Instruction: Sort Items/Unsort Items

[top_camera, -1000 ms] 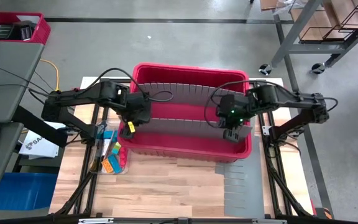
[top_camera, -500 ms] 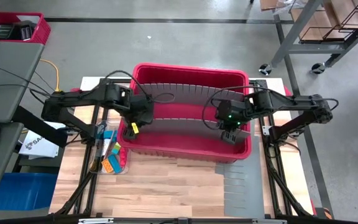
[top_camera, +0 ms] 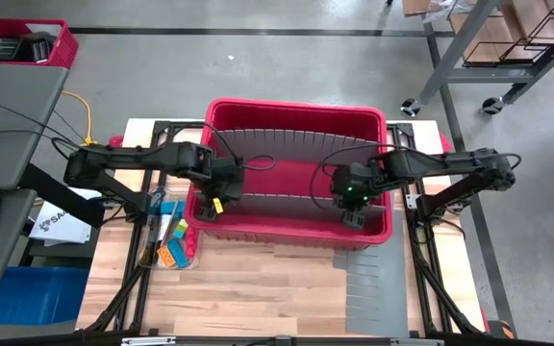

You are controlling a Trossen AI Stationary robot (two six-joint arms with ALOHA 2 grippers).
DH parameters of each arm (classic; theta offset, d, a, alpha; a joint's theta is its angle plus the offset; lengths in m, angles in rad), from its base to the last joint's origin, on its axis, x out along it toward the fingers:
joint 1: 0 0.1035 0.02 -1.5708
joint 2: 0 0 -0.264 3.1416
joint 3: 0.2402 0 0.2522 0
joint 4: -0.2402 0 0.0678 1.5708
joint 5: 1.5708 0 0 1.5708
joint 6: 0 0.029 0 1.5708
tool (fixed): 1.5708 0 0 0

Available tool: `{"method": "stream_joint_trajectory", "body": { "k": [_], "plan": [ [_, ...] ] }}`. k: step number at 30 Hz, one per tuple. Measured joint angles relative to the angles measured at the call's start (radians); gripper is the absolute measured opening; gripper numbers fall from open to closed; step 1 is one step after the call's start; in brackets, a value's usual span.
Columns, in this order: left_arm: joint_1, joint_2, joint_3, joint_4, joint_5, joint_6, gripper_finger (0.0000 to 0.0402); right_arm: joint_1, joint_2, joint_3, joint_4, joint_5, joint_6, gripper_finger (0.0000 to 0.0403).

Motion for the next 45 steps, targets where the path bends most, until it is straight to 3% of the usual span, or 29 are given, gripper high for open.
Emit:
{"method": "stream_joint_trajectory", "body": {
  "k": [12,20,24,31,38,42,45],
  "plan": [
    [0.001,-0.004,-0.172,0.151,0.023,-0.057,0.0001,-0.028,-0.005,-0.176,0.188,-0.025,0.054,0.0000],
    [0.000,-0.003,-0.189,0.175,0.017,-0.112,0.0006,-0.028,-0.001,-0.167,0.188,-0.038,0.138,0.0004],
    [0.009,0.010,-0.161,0.160,0.063,-0.145,0.0042,-0.027,0.004,-0.115,0.183,-0.096,0.132,0.0043],
    [0.006,0.006,-0.028,0.041,0.098,-0.183,0.0135,-0.027,0.002,0.043,0.127,-0.063,0.096,0.0140],
    [0.014,0.003,0.222,-0.140,0.090,-0.140,0.0197,-0.041,0.001,0.246,0.023,-0.040,-0.002,0.0161],
    [0.021,0.002,0.416,-0.198,0.001,-0.084,0.0208,-0.056,0.001,0.359,-0.040,0.065,-0.081,0.0161],
    [0.035,0.002,0.545,-0.191,-0.160,-0.009,0.0209,-0.077,0.001,0.423,-0.061,0.193,-0.122,0.0161]
  ]
}}
